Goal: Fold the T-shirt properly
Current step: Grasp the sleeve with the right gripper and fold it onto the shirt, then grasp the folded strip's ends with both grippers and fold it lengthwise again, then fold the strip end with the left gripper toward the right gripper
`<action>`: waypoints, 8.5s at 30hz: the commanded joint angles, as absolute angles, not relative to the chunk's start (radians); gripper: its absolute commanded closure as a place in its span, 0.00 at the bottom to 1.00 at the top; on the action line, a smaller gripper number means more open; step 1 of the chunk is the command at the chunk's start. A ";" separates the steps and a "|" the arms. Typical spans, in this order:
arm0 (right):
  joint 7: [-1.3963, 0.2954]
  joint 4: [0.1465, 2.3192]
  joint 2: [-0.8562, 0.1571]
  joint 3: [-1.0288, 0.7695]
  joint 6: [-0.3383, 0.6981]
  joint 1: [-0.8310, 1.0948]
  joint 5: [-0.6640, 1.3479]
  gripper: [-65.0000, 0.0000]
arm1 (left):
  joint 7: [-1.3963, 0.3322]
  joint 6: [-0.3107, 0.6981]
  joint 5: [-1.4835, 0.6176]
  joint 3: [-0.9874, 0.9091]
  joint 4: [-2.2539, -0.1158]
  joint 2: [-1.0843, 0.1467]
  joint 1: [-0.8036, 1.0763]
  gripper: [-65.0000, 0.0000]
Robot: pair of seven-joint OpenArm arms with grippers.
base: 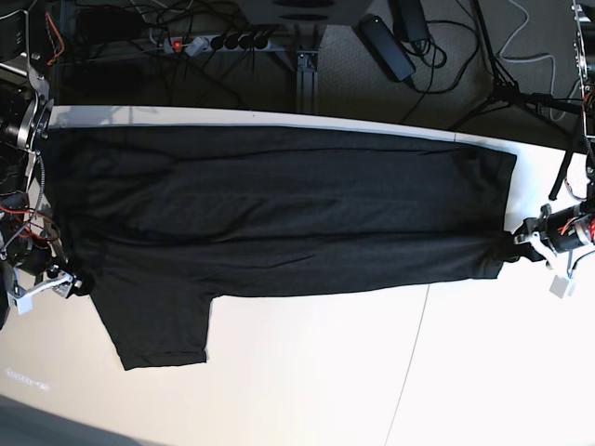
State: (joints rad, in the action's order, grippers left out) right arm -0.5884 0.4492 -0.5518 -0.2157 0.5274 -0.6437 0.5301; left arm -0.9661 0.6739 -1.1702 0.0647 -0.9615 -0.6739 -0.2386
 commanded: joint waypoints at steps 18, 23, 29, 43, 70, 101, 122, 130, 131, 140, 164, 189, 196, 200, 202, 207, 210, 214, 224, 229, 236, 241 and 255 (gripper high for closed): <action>-0.464 0.407 -0.360 -0.220 0.580 -0.743 0.302 0.32 | -0.954 0.698 -1.204 0.056 -0.989 -0.709 -0.260 1.00; -0.468 0.407 -0.369 -0.220 0.580 -0.744 0.261 0.34 | -0.938 0.698 -1.205 0.056 -0.989 -0.709 -0.260 1.00; -0.449 0.419 -0.371 -0.219 0.581 -0.744 0.235 1.00 | -0.931 0.698 -1.205 0.056 -0.989 -0.701 -0.260 1.00; -0.611 0.840 -0.422 -0.219 0.597 -0.590 0.474 1.00 | -1.009 0.698 -1.338 0.025 -0.990 -0.707 -0.257 1.00; -0.705 1.612 -0.631 -0.315 0.597 0.018 0.665 1.00 | -1.103 0.698 -1.380 -0.263 -1.258 -0.720 0.009 1.00; -0.709 1.157 -0.567 -0.314 0.573 -0.279 0.610 0.42 | -1.119 0.698 -1.388 -0.263 -1.274 -0.720 0.039 0.61; -0.804 0.980 -0.456 -0.117 0.576 -0.376 0.610 0.98 | -1.119 0.698 -1.420 -0.263 -1.278 -0.720 0.038 0.61; -0.821 1.207 -0.468 -0.122 0.581 -0.350 0.645 1.00 | -1.127 0.698 -1.455 -0.263 -1.284 -0.720 0.034 0.61; -0.831 1.253 -0.468 -0.123 0.581 -0.337 0.658 1.00 | -1.133 0.698 -1.455 -0.263 -1.286 -0.720 0.034 0.61; -0.940 1.634 -0.468 -0.151 0.580 -0.096 0.719 1.00 | -1.190 0.698 -1.484 -0.281 -1.311 -0.720 0.062 0.61; -0.932 1.895 -0.467 -0.384 0.580 0.271 0.770 0.32 | -1.018 0.698 -1.441 -0.417 -1.311 -0.720 0.208 0.29; -0.947 1.842 -0.426 -0.382 0.580 0.161 0.828 0.32 | -0.969 0.698 -1.291 -0.223 -1.211 -0.622 0.166 0.29; -0.955 1.842 -0.426 -0.382 0.580 0.161 0.831 0.32 | -0.994 0.698 -1.285 -0.181 -1.211 -0.563 0.146 0.29; -0.963 1.842 -0.426 -0.382 0.580 0.161 0.831 0.32 | -0.998 0.698 -1.282 -0.182 -1.211 -0.534 0.121 0.31; -0.966 1.842 -0.426 -0.382 0.580 0.161 0.831 0.32 | -0.992 0.698 -1.282 -0.182 -1.211 -0.529 0.110 0.42; -0.966 1.842 -0.426 -0.382 0.580 0.161 0.831 0.32 | -0.856 0.698 -1.190 -0.182 -1.211 -0.529 0.091 1.00; -0.966 1.842 -0.426 -0.382 0.580 0.161 0.831 0.32 | -0.782 0.698 -1.104 -0.182 -1.211 -0.530 0.078 1.00; -0.966 1.842 -0.427 -0.382 0.580 0.161 0.830 0.32 | -0.773 0.698 -1.048 -0.207 -1.211 -0.542 0.010 1.00; -0.966 1.842 -0.426 -0.382 0.580 0.161 0.831 0.32 | -0.735 0.698 -0.904 -0.222 -1.207 -0.632 -0.176 1.00; -0.970 1.842 -0.426 -0.382 0.580 0.161 0.831 0.32 | -0.810 0.698 -0.980 -0.220 -1.241 -0.630 -0.207 1.00; -0.969 1.842 -0.426 -0.382 0.580 0.161 0.831 0.32 | -0.899 0.698 -1.017 -0.139 -1.571 -0.541 -0.141 1.00; -0.969 1.842 -0.426 -0.382 0.580 0.161 0.831 0.32 | -0.899 0.646 -0.863 0.015 -1.801 -0.463 -0.081 1.00; -0.970 1.842 -0.427 -0.382 0.580 0.161 0.831 0.32 | -0.809 0.557 -0.416 0.369 -1.754 -0.215 -0.062 1.00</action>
State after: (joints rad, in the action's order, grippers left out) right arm -0.9890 1.8278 -0.4103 -0.3744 0.5270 0.1715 0.8143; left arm -0.8360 0.5678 -0.4026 0.3725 -1.7386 -0.2157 -0.0448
